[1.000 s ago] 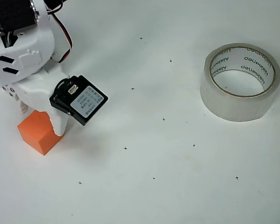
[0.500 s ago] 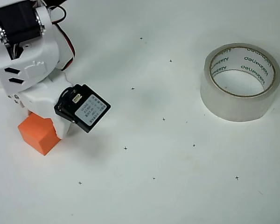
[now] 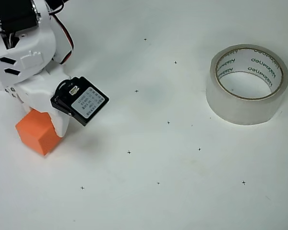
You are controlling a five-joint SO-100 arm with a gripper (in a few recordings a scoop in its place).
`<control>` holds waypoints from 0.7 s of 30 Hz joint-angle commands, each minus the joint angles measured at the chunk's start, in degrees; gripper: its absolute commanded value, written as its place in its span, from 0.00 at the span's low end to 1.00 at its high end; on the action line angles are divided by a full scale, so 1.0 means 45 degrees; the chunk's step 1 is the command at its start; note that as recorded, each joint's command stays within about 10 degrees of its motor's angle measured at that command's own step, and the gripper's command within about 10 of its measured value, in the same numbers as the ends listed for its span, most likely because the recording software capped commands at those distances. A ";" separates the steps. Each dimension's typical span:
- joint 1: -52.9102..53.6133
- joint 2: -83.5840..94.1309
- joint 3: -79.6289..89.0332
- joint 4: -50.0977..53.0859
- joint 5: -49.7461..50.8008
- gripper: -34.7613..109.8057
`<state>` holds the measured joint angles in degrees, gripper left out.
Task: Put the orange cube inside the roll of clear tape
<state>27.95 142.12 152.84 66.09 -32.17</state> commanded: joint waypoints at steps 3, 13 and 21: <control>-0.0762 0.0508 -0.1406 0.1094 0.0410 0.36; -0.3574 0.0449 -0.4121 0.2324 0.2363 0.36; -0.5625 -0.0215 -0.5996 0.2266 0.3691 0.36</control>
<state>5.19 142.03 133.07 75.76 -16.70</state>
